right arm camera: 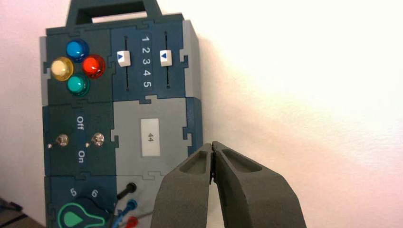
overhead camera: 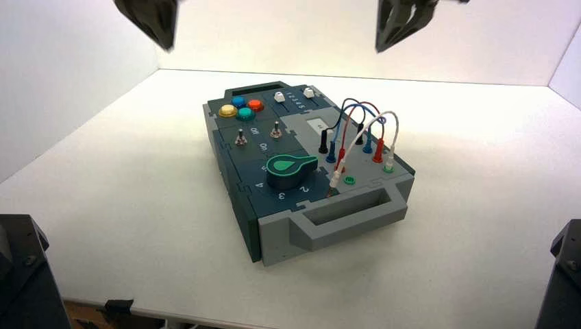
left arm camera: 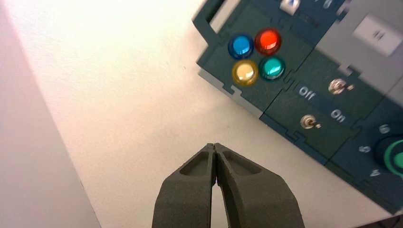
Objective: Rotate the box clockwise.
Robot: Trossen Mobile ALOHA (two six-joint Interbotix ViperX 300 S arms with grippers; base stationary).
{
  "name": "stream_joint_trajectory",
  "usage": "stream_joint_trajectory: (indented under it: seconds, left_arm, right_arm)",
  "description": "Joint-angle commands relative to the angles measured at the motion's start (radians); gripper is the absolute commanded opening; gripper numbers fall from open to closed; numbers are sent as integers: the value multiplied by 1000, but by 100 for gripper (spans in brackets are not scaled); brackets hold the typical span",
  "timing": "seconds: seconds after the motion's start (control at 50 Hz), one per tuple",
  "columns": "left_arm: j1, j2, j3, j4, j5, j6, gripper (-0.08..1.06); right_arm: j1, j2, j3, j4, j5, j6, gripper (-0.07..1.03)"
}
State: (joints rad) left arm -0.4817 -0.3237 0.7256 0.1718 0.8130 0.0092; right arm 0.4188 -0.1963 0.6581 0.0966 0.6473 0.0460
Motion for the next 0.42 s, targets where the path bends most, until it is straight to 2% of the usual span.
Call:
stream_joint_trajectory:
  seconds: [0.02, 0.04, 0.22, 0.42]
  left_arm:
    - [5, -84, 5, -2, -3, -12, -3]
    - [8, -135, 32, -3, -3, -26, -3]
    - [11, -198, 89, -5, -8, -44, -3]
    - [11, -212, 114, -6, -6, -63, -3]
  right_arm:
    - [8, -87, 21, -17, -23, -3, -2]
    - [12, -124, 48, -18, -28, -8, -2]
    - [15, -161, 86, -28, -29, -23, -2]
    - [17, -170, 107, -40, -32, -28, -2]
